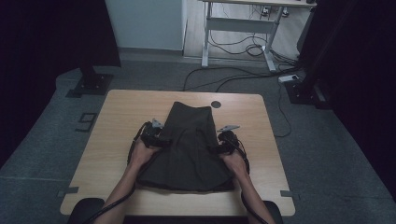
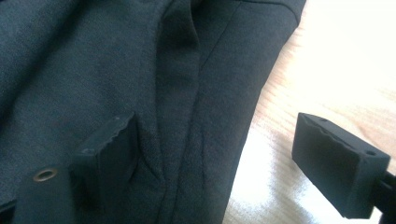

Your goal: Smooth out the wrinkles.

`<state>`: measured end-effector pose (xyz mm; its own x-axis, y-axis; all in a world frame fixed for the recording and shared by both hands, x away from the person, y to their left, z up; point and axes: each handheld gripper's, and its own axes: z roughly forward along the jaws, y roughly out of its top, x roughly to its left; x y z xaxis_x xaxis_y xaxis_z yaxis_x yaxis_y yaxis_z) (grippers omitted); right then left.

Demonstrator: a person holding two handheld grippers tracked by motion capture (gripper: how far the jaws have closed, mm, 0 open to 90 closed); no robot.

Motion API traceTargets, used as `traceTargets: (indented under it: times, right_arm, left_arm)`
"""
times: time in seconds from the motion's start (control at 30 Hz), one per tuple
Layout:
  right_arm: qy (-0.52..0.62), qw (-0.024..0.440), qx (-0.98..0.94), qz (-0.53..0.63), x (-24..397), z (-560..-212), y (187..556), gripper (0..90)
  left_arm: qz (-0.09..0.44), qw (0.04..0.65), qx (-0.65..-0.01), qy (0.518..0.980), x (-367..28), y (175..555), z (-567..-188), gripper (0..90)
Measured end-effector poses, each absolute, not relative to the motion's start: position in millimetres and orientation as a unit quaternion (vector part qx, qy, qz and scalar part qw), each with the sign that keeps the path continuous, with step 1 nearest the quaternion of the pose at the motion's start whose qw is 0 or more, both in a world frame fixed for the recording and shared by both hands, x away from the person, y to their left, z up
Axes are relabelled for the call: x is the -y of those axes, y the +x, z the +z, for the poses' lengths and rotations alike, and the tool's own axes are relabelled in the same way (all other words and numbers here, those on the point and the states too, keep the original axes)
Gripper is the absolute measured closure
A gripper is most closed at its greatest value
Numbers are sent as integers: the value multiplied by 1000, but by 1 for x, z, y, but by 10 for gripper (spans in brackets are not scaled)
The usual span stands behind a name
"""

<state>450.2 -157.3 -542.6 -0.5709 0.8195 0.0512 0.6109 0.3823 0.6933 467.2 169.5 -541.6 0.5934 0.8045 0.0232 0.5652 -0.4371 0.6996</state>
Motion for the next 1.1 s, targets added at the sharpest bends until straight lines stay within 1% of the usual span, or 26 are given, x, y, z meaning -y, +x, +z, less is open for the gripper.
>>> traceTargets:
  times: [0.07,0.13,0.17,0.27,0.4,0.57,0.83,0.97,1.03,1.1]
  right_arm:
    - [436,145,-816,351,159,-543,448,235]
    - [432,135,-814,363,159,-544,444,317]
    - [432,131,-813,368,160,-545,442,336]
    - [427,131,-813,373,161,-546,433,346]
    - [417,123,-823,366,161,-544,420,347]
    - [409,118,-829,363,163,-543,399,346]
    - [394,111,-840,356,169,-541,359,338]
    - [400,110,-839,354,174,-541,351,295]
    - [399,117,-842,345,173,-537,352,252]
    - [399,115,-838,354,173,-531,355,222]
  left_arm:
    - [174,337,-417,826,-171,464,-542,212]
    - [170,342,-418,824,-172,458,-543,260]
    - [168,344,-419,823,-172,454,-543,260]
    - [160,351,-416,824,-174,441,-545,260]
    - [155,354,-408,827,-175,424,-546,260]
    - [165,356,-388,834,-173,398,-546,260]
    - [166,351,-366,846,-164,352,-544,259]
    - [161,344,-363,851,-163,353,-542,211]
    - [159,341,-362,853,-163,358,-536,168]
    - [158,348,-366,849,-164,366,-528,154]
